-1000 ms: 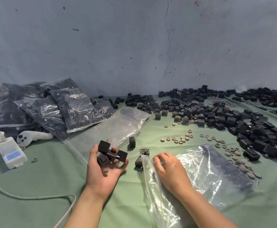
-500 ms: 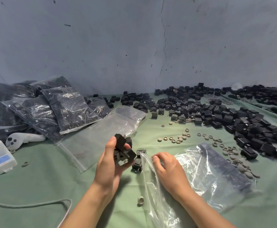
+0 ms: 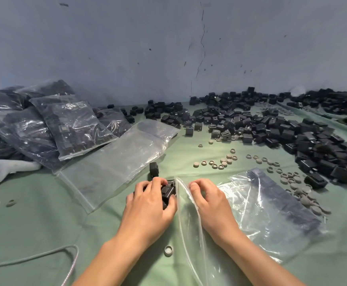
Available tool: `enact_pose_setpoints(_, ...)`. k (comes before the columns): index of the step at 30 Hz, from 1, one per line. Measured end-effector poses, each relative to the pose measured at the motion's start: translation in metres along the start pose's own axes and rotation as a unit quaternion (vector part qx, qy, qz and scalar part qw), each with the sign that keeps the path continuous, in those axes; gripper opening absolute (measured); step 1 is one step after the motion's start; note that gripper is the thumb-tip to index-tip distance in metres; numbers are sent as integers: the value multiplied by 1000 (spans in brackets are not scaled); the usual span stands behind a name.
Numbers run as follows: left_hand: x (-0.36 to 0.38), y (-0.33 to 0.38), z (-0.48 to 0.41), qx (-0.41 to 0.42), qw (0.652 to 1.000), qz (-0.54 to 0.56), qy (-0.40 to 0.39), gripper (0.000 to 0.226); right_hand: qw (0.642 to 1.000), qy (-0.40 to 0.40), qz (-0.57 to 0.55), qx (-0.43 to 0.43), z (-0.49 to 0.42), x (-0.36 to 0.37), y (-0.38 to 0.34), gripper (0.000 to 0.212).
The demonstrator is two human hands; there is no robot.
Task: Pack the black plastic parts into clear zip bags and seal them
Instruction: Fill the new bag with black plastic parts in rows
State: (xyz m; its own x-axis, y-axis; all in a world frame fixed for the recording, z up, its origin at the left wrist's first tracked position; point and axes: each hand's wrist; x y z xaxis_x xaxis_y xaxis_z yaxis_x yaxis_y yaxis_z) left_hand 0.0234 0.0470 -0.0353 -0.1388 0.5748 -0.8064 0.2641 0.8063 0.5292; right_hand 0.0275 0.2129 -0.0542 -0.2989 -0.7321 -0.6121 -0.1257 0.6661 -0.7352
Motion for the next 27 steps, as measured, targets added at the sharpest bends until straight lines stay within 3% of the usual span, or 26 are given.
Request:
enact_pose_setpoints(6, 11, 13, -1, -2, 995, -97, -14, 44, 1000, -2, -6, 3, 2, -2, -1, 21)
enact_pose_setpoints(10, 13, 10, -4, 18, 992, -123, -29, 45, 998, 32, 31, -44, 4, -3, -6, 23)
enact_pose_setpoints(14, 0, 0, -11, -20, 999, -21, 17, 45, 986, 97, 67, -114, 11, -8, -16, 37)
enact_pose_setpoints(18, -28, -14, -16, -92, 971, 213, 50, 40, 973, 110, 84, -184, 14, -21, -22, 30)
enact_pose_setpoints(20, -44, -15, -16, -124, 938, 316, 70, 40, 975, 84, 83, -188, 16, -30, -26, 26)
enact_pose_setpoints(22, -59, -12, -11, -174, 875, 446, 69, 44, 984, -6, 94, -151, 20, -40, -28, 26)
enact_pose_setpoints(24, -69, -7, -1, -209, 766, 608, 26, 38, 979, -109, 137, -105, 28, -46, -25, 38)
enact_pose_setpoints(26, -73, 0, 9, -224, 644, 731, -37, 25, 964, -156, 193, -92, 37, -47, -24, 48)
enact_pose_setpoints(27, -72, 5, 13, -228, 609, 758, -57, 22, 958, -163, 216, -93, 40, -46, -26, 51)
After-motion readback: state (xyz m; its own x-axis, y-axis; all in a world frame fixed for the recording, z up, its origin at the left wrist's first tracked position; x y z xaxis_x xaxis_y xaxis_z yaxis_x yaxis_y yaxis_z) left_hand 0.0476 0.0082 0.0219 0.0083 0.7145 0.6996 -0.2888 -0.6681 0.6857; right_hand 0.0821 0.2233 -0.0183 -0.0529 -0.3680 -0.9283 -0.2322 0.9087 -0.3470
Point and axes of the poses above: each hand's wrist, its own z-axis away from the middle knuckle, its own x-axis out of the palm, y = z × x, and after that the axes turned 10 degrees about z, right-handed
